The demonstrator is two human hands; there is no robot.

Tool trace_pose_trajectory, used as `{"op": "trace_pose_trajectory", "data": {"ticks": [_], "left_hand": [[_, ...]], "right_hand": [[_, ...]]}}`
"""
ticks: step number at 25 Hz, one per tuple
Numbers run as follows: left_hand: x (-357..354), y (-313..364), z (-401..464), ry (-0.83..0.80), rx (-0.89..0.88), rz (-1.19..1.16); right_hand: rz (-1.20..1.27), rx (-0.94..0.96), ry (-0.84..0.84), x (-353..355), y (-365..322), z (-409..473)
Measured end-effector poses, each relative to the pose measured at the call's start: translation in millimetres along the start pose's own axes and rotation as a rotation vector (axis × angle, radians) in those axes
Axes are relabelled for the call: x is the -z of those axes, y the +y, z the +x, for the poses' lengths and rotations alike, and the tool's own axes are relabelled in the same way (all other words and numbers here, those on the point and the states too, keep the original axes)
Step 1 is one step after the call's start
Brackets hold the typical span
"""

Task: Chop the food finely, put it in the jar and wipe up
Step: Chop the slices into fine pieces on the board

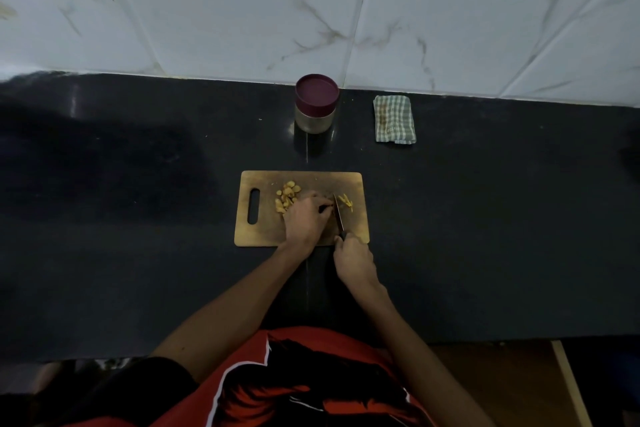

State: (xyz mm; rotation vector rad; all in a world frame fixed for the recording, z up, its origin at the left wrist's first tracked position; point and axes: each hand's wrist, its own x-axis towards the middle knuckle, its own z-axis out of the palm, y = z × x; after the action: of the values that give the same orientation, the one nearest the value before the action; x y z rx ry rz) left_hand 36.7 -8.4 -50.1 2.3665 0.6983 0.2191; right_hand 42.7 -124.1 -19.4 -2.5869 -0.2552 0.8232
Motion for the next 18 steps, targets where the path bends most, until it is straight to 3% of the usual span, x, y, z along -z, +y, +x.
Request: {"op": "trace_pose_trajectory", "data": {"ticks": [8, 18], "left_hand": [[0, -1, 3, -0.032, -0.044, 0.030], [1, 2, 9, -0.113, -0.125, 0.133]], "right_hand": [[-0.126, 0.006, 0.007, 2, -3, -4], [0.015, -0.023, -0.029, 0, 0, 6]]}}
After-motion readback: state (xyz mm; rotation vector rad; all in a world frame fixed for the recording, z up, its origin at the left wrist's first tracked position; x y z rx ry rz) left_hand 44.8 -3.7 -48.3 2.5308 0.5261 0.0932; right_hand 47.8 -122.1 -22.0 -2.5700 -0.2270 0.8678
